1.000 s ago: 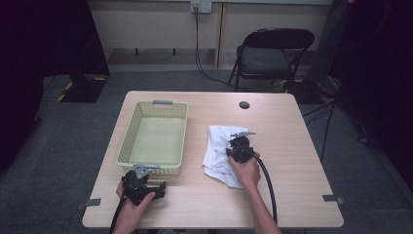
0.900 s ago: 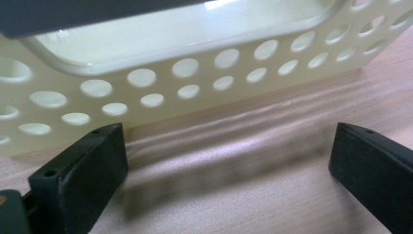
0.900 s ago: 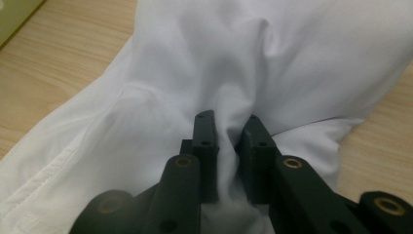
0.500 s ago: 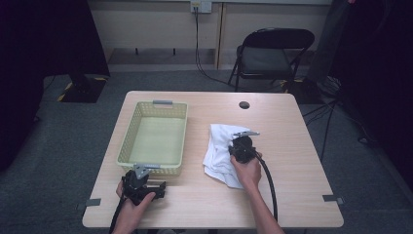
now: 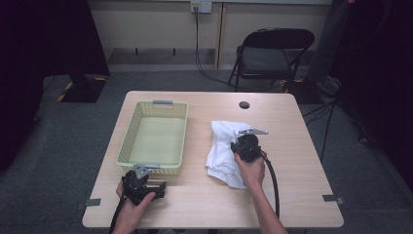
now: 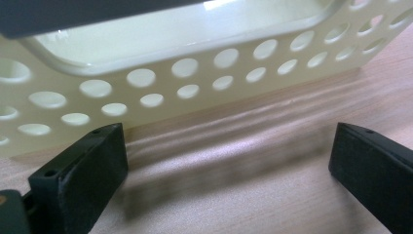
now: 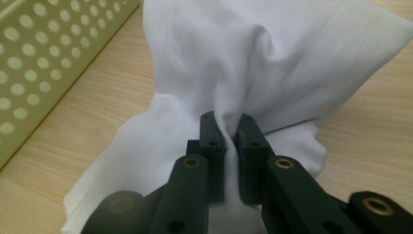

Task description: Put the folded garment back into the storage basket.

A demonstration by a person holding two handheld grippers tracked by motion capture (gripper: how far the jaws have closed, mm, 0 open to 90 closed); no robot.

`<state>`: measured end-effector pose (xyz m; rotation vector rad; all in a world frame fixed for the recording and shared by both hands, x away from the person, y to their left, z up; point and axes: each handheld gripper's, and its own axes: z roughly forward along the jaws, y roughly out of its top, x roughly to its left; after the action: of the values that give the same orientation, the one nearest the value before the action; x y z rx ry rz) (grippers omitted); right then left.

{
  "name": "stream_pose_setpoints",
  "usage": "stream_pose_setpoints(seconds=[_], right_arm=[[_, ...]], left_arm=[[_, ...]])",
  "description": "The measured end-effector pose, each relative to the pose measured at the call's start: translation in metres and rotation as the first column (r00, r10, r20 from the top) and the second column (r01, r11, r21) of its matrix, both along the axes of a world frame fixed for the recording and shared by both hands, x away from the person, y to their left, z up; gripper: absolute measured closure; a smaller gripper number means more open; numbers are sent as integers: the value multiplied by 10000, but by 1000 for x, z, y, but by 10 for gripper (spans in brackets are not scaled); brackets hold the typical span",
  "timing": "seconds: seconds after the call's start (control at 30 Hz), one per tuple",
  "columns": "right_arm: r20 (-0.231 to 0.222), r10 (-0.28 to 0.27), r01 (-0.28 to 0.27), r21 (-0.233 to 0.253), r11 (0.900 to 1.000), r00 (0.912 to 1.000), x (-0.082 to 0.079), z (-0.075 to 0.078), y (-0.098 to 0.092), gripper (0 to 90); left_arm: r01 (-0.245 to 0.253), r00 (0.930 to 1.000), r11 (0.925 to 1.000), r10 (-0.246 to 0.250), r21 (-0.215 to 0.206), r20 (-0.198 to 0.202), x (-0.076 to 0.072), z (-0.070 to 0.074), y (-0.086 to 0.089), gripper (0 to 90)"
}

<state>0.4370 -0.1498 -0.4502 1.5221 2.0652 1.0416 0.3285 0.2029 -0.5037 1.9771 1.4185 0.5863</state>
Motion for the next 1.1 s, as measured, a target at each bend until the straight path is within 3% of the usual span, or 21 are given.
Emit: stream_pose_setpoints(seconds=[0.4, 1.1], right_arm=[[312, 111, -129, 572, 9983, 9995, -10, 17, -5, 839], [762, 157, -232, 990, 9948, 9970, -18, 38, -10, 840]], left_arm=[[4, 10000, 10000, -4, 2, 1, 0, 0, 0, 0], [6, 10000, 10000, -6, 5, 1, 0, 0, 0, 0]])
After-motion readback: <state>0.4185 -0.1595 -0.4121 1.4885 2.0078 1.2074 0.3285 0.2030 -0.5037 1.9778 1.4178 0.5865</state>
